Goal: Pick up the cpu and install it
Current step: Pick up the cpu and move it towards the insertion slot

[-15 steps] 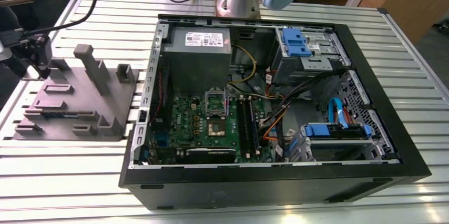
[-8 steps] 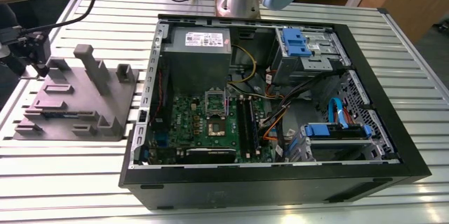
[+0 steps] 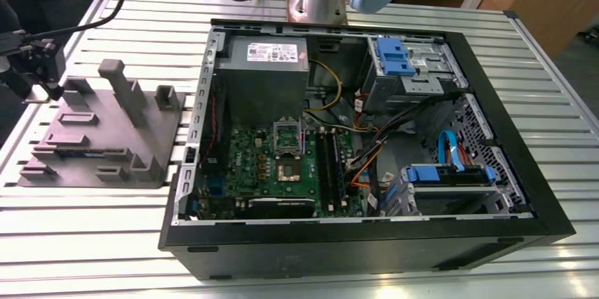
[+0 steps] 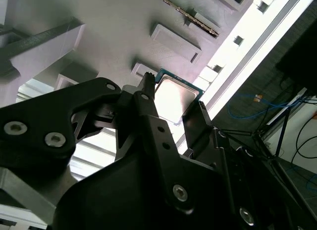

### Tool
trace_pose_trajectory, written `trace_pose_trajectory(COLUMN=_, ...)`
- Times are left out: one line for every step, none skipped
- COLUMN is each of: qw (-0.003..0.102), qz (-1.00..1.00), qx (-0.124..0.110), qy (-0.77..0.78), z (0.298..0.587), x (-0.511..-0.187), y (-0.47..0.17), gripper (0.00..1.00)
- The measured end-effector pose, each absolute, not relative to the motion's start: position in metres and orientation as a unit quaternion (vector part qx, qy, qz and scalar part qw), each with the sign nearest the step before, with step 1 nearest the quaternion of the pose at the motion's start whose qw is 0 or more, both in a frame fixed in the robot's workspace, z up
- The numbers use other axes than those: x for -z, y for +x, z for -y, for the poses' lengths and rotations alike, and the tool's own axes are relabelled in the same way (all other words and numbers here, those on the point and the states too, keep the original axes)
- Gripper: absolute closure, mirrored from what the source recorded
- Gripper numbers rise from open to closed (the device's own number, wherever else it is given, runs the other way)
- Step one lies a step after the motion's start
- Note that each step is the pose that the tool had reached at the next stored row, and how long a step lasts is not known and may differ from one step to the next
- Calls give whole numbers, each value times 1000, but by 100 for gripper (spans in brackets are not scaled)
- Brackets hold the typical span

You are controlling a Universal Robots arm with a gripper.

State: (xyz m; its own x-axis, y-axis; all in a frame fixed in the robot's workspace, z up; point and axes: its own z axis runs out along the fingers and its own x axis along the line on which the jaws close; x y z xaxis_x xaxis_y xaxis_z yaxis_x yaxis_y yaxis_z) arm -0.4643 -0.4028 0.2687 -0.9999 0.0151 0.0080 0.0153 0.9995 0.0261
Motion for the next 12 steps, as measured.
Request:
trace_pose_trajectory(qw=4, qz=1000, qx=13, qy=-8, z=403, x=-269, y=-464, gripper=53)
trace_pose_trajectory(qw=4, qz=1000, qx=13, qy=-8, z=403, x=-270, y=-464, gripper=53)
trace_pose_trajectory(qw=4, qz=1000, qx=13, qy=-8, z=403, x=-271, y=-464, gripper=53)
trace_pose_trajectory(qw=4, qz=1000, qx=13, qy=-8, z=403, x=-272, y=-464, gripper=53)
trace_pose_trajectory(qw=4, qz=1000, qx=13, qy=-8, z=403, x=-272, y=-464, gripper=53)
trace_pose_trajectory(qw=4, qz=1000, qx=13, qy=-8, z=403, x=-273, y=-464, gripper=53)
trace_pose_trajectory(qw=4, qz=1000, qx=13, qy=-8, z=403, x=-274, y=-464, gripper=53)
trace_pose_trajectory(qw=4, qz=1000, qx=13, qy=-8, z=403, x=-275, y=-464, gripper=53)
trace_pose_trajectory(qw=4, qz=1000, qx=13, qy=-8, z=403, x=-275, y=-464, gripper=53)
trace_pose_trajectory(qw=4, qz=1000, qx=13, qy=-8, z=403, x=-276, y=-464, gripper=53)
trace_pose_trajectory(qw=4, qz=1000, qx=13, qy=-8, z=403, x=-276, y=-464, gripper=53)
trace_pose_trajectory(qw=4, qz=1000, qx=13, qy=-8, z=403, x=-277, y=-464, gripper=53)
